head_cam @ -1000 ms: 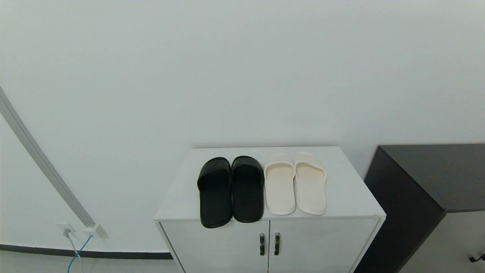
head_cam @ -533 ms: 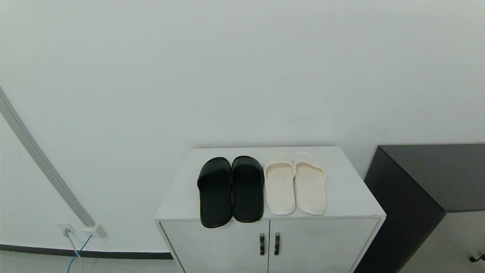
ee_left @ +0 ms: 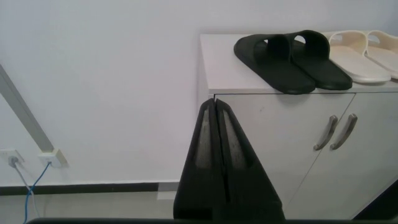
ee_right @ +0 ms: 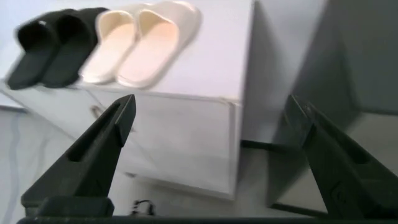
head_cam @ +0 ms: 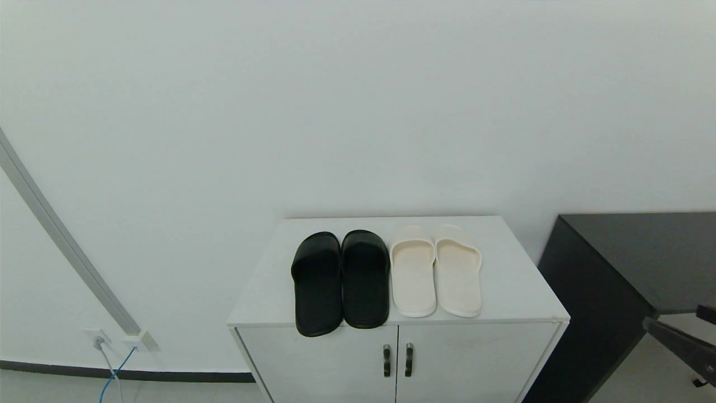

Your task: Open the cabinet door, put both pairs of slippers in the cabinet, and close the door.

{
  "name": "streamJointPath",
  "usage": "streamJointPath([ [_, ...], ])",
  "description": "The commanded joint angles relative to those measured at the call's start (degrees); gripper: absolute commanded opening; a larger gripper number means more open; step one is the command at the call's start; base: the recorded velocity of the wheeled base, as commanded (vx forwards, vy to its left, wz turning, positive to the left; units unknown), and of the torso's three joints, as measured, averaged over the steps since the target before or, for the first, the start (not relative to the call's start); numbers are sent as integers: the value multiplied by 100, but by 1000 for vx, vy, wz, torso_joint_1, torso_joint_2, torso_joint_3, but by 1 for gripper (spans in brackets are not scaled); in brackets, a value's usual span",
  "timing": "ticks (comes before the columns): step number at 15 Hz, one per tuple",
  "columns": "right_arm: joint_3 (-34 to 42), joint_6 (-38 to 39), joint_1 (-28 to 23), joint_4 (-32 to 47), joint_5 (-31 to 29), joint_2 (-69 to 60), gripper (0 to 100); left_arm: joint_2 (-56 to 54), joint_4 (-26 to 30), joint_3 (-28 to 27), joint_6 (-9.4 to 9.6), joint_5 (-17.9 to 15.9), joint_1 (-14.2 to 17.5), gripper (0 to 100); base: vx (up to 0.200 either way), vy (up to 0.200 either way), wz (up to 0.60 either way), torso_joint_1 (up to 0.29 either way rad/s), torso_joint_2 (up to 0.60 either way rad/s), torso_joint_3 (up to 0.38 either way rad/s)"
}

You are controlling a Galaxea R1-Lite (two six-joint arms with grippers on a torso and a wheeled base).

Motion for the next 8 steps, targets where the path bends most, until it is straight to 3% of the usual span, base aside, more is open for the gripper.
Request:
streamJointPath([
  [1, -826, 533, 1169, -53, -703, 1216, 100, 7, -2, 1, 0, 2, 5, 0, 0, 0, 0, 0, 0, 0],
  [4, -1547, 727, 1987, -53, -1423, 2156, 100, 7, -2, 1, -9, 2, 5, 0, 0, 0, 0, 0, 0, 0],
  [8, -2390, 1105, 2628, -62, -2065, 3299, 100, 7, -2, 1, 0, 2, -4, 0, 0, 0, 0, 0, 0, 0],
])
